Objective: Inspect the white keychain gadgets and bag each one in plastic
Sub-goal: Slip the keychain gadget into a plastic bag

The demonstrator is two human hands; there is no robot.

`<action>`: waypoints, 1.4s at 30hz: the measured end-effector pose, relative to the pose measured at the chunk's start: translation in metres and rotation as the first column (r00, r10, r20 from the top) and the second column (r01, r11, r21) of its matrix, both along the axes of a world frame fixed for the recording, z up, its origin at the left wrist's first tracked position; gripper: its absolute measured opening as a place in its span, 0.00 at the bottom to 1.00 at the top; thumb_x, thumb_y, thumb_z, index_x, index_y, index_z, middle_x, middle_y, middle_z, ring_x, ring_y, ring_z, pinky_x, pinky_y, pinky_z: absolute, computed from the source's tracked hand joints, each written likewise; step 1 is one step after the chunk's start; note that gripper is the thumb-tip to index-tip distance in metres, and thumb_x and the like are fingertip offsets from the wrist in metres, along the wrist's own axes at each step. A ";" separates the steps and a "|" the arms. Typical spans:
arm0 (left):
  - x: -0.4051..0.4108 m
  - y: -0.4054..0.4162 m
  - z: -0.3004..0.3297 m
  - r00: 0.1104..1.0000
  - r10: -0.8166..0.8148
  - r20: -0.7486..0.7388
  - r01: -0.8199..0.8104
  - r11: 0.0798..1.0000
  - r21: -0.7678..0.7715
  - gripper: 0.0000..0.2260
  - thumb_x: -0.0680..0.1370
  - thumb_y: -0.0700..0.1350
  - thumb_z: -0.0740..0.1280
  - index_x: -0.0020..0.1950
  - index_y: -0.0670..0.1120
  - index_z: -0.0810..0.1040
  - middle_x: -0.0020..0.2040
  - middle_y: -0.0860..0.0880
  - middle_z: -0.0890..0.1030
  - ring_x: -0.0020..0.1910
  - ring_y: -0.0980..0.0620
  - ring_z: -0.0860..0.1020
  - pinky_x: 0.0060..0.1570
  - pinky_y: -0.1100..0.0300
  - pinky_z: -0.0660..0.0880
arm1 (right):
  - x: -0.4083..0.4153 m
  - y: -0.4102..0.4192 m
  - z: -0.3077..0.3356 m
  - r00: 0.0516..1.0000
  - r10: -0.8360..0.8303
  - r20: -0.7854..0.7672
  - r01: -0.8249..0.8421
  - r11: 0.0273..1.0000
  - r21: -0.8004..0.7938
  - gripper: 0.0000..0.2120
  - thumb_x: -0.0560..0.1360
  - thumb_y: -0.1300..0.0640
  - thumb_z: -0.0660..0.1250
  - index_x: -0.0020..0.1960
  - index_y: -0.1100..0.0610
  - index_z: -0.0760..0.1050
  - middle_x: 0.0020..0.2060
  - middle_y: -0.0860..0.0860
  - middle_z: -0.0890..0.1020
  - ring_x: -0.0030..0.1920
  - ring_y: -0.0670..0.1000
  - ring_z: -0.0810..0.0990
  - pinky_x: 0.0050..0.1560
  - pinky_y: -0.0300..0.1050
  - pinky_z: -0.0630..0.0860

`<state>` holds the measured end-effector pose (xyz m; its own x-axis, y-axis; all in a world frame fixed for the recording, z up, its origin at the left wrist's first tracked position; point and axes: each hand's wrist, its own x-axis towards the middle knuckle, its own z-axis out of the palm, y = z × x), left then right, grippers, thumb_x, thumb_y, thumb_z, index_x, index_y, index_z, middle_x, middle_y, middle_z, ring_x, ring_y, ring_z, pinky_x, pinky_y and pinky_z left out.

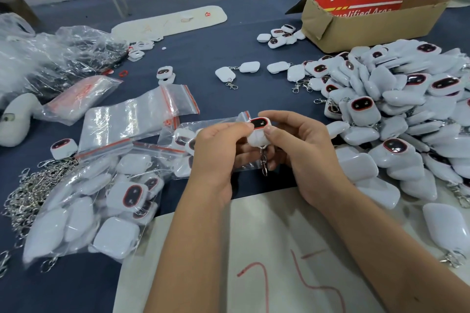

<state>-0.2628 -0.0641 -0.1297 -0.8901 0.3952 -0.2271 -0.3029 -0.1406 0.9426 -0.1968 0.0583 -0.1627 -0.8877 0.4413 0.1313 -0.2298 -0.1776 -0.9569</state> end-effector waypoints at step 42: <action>-0.006 -0.007 -0.008 0.961 -0.055 -0.269 0.055 0.998 -0.006 0.04 0.78 0.39 0.73 0.50 0.41 0.87 0.42 0.42 0.87 0.40 0.49 0.86 0.41 0.58 0.82 | 0.002 -0.003 0.002 0.995 -0.044 -0.090 0.054 0.991 0.119 0.10 0.79 0.61 0.67 0.58 0.56 0.83 0.40 0.57 0.80 0.37 0.51 0.80 0.36 0.43 0.78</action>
<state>-0.2683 -0.0715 -0.1379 -0.8952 0.4452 0.0187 -0.0451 -0.1322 0.9902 -0.1949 0.0556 -0.1607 -0.8483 0.4601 0.2622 -0.3187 -0.0482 -0.9466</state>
